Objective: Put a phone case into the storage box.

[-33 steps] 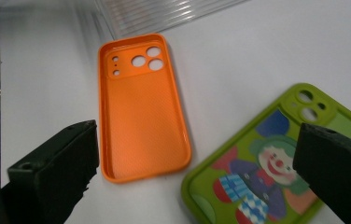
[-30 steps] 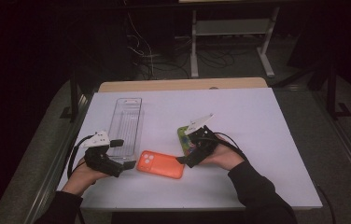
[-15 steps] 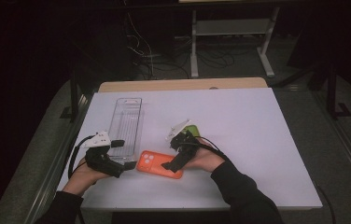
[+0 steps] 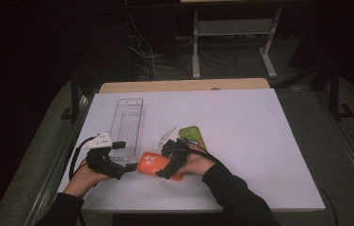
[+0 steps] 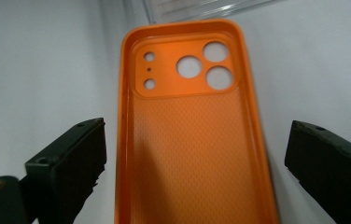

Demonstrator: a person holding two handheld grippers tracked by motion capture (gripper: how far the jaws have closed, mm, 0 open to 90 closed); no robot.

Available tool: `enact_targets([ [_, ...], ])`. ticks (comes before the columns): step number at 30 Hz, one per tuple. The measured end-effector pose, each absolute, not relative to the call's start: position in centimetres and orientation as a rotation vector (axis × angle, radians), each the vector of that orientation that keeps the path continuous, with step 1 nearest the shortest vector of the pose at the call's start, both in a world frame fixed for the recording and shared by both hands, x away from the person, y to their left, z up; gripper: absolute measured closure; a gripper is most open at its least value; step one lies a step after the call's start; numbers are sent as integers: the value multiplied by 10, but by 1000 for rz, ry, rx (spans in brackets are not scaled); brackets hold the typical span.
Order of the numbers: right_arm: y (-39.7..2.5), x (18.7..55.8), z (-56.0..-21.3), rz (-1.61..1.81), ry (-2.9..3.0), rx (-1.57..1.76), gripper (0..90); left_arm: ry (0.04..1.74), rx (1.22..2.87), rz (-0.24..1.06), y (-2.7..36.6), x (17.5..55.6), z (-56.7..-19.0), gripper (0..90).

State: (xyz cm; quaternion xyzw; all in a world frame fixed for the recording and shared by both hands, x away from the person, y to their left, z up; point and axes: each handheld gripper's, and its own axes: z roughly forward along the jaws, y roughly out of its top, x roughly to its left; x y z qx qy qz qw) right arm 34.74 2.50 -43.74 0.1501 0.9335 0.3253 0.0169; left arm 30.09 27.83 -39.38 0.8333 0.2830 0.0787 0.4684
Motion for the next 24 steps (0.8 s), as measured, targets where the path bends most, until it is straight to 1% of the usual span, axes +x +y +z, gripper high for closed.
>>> enact_targets([
  [2,28,347,-440,998,2905,442,56,695,2043,193,278,301,-394,0],
  [9,32,340,-444,937,2887,368,118,691,2048,194,278,301,-394,0],
  [14,33,339,-445,925,2879,353,123,693,2049,191,278,301,-394,0],
  [18,33,339,-444,912,2886,367,149,694,2048,192,278,301,-394,0],
  [24,33,339,-442,902,2890,375,152,696,2047,191,279,301,-394,0],
])
